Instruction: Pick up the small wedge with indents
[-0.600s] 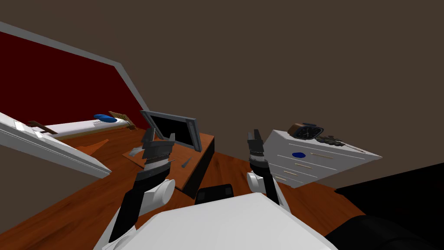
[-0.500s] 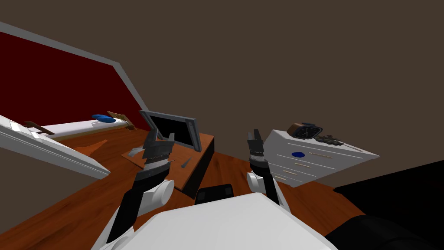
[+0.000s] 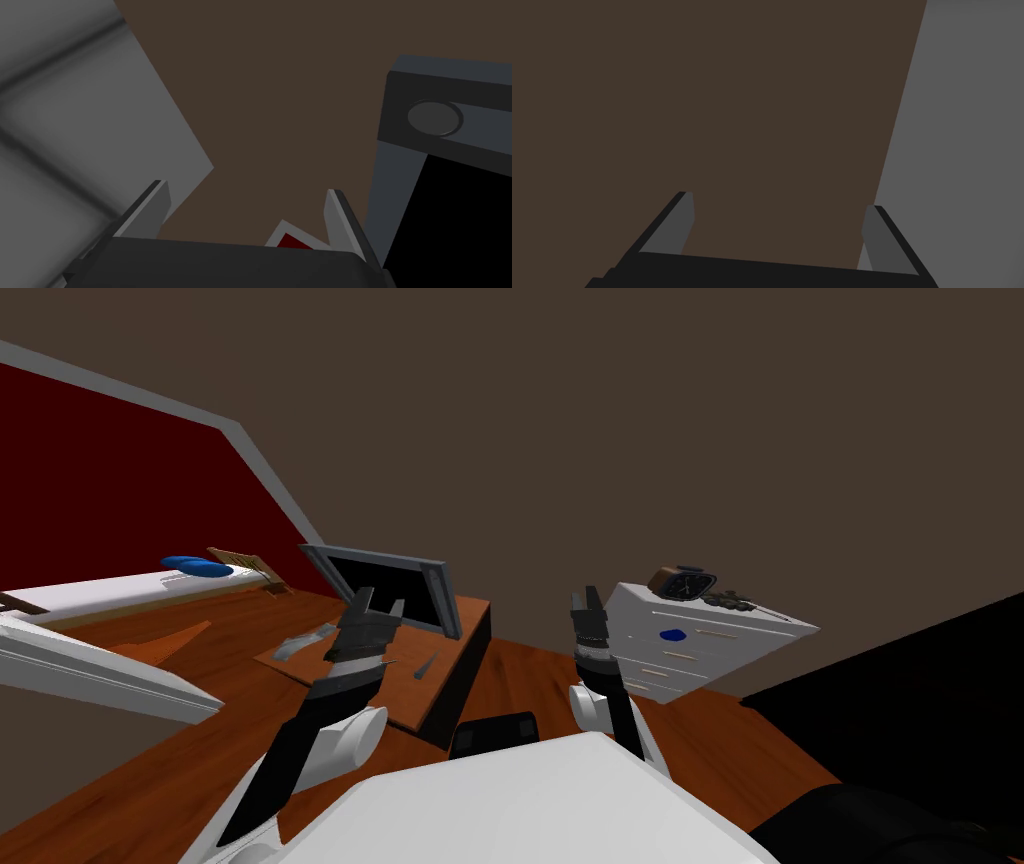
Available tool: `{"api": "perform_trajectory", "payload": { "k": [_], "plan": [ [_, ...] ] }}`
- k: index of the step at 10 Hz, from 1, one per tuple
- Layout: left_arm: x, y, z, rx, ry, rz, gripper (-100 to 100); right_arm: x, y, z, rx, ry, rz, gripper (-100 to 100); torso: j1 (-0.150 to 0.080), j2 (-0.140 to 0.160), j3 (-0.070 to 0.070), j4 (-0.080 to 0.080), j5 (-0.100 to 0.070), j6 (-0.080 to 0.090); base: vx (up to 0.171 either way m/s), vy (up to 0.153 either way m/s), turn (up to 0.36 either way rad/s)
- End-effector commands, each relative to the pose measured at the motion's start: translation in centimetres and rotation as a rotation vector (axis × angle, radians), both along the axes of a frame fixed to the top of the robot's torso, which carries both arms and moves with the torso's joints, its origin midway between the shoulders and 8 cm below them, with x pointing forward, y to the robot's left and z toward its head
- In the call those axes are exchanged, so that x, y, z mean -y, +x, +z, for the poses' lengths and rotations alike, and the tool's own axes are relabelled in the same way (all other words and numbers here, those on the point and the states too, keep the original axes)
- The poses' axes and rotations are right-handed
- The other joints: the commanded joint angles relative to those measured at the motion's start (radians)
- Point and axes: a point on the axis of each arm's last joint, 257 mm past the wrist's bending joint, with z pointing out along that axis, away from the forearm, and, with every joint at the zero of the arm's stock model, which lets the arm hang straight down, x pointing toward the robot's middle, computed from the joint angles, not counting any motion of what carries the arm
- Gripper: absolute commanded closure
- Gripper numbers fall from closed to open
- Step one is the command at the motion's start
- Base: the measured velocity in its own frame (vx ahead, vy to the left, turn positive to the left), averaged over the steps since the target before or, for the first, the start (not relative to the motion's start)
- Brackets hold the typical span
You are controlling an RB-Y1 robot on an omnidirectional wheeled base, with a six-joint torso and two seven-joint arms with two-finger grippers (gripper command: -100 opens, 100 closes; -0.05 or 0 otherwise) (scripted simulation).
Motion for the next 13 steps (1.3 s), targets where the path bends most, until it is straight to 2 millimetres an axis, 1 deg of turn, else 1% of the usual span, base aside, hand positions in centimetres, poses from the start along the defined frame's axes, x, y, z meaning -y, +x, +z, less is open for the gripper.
{"api": "perform_trajectory", "payload": {
  "k": [1, 3, 6, 7, 8, 9, 10, 11, 13],
  "plan": [
    [-1.2, 0.6, -1.9, -0.065, -0.028, -0.004, -100, 0.0, 0.0, 0.0, 0.0, 0.0, 0.0, 0, 0.0, 0.0, 0.0, 0.0, 0.0, 0.0, 0.004, 0.04, -0.165],
    [-3.3, 1.5, -4.8, -0.149, -0.088, -0.002, -100, 0.0, 0.0, 0.0, 0.0, 0.0, 0.0, 0, 0.001, -0.001, -0.001, 0.0, 0.0, 0.0, 0.015, 0.049, -0.162],
    [-6.9, 2.3, -10.9, -0.308, -0.223, 0.014, -100, 0.0, 0.0, 0.0, 0.0, 0.0, 0.0, 0, 0.002, -0.004, -0.002, -0.001, 0.0, 0.0, 0.046, 0.043, -0.179],
    [-6.9, 2.4, -11.1, -0.316, -0.225, 0.015, -100, 0.0, 0.0, 0.0, 0.0, 0.0, 0.0, 0, 0.001, -0.004, -0.003, -0.001, 0.0, 0.0, 0.044, 0.025, -0.047],
    [-8.1, 2.4, -13.6, -0.375, -0.279, 0.023, -100, 0.0, 0.0, 0.0, 0.0, 0.0, 0.0, 0, -0.001, -0.004, -0.002, -0.001, 0.0, -0.001, 0.047, 0.003, -0.082],
    [-8.1, 2.4, -13.6, -0.376, -0.28, 0.023, -100, 0.0, 0.0, 0.0, 0.0, 0.0, 0.0, 0, -0.002, -0.004, -0.003, -0.001, 0.0, 0.0, 0.036, 0.002, -0.066],
    [-9.4, 2.2, -16.3, -0.435, -0.338, 0.034, -100, 0.0, 0.0, 0.0, 0.0, 0.0, 0.0, 0, -0.002, -0.004, -0.002, -0.001, -0.001, 0.0, 0.038, 0.006, -0.12],
    [-9.4, 2.2, -16.3, -0.437, -0.339, 0.034, -100, 0.0, 0.0, 0.0, 0.0, 0.0, 0.0, 0, -0.002, -0.004, -0.002, -0.001, 0.0, 0.0, 0.041, 0.008, -0.06],
    [-11.6, 1.1, -21.8, -0.56, -0.453, 0.061, -100, 0.0, 0.0, 0.0, 0.0, 0.0, 0.0, 0, -0.002, -0.006, -0.003, -0.001, 0.0, 0.0, 0.096, 0.019, -0.145]
  ]
}}
